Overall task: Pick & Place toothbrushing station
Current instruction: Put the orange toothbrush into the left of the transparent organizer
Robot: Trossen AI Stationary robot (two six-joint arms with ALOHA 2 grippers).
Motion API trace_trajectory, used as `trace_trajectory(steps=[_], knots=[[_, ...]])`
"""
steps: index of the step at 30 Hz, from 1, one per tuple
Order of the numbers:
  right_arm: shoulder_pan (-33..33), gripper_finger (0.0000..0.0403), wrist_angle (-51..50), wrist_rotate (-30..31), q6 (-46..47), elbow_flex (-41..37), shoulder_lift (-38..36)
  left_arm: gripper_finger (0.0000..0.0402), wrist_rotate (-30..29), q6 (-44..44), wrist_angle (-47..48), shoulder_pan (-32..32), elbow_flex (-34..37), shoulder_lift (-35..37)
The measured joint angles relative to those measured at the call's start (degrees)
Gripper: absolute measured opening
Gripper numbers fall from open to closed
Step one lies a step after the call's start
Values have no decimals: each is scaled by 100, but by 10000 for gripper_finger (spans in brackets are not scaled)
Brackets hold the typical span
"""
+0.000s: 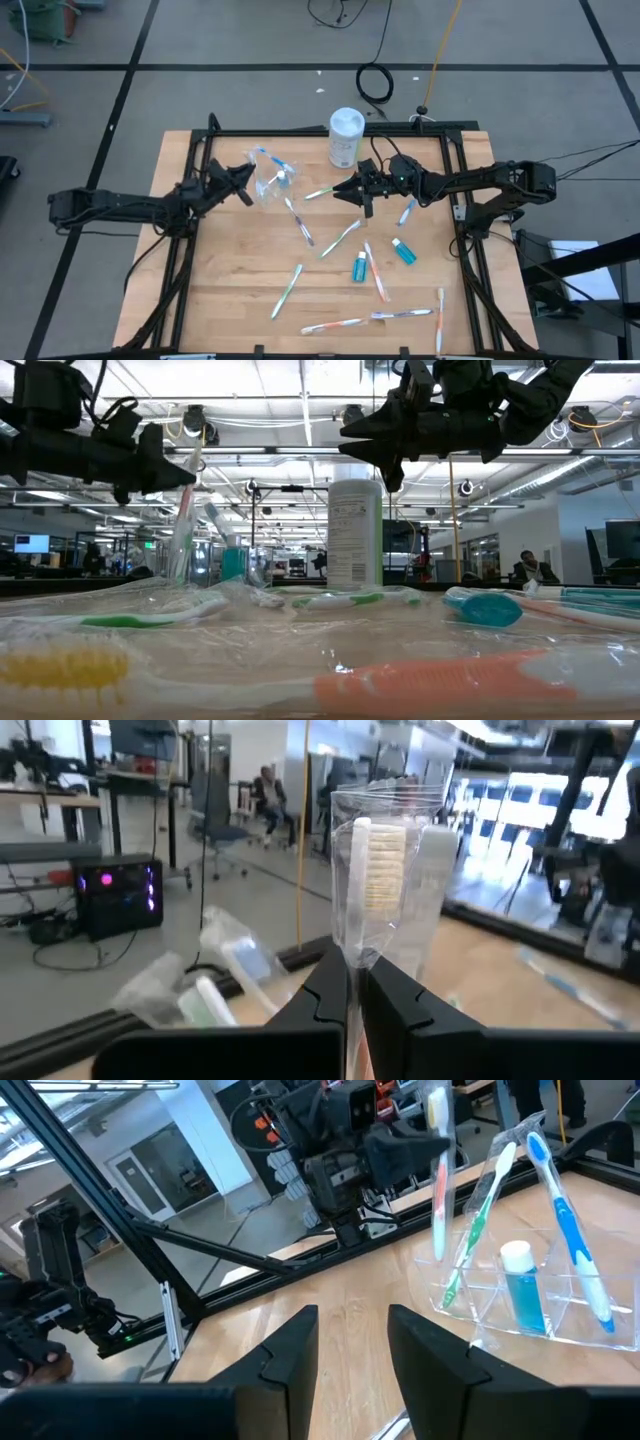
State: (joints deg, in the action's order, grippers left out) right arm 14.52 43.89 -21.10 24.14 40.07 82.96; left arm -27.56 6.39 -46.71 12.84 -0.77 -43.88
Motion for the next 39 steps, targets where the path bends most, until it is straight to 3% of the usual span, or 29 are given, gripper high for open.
trace_trajectory(steps=[10,15,21,29,39], knots=[[0,114,1,0,0,0,0,18,-807,32,280,-238,-7,0],[0,114,1,0,0,0,0,5,-1275,812,840,-243,-7,0],[0,114,1,0,0,0,0,23,-1317,1147,981,-244,-9,0],[0,114,1,0,0,0,0,7,-1457,1473,1218,-243,-9,0],[0,114,1,0,0,0,0,93,-1338,1198,1225,-243,-9,0]])
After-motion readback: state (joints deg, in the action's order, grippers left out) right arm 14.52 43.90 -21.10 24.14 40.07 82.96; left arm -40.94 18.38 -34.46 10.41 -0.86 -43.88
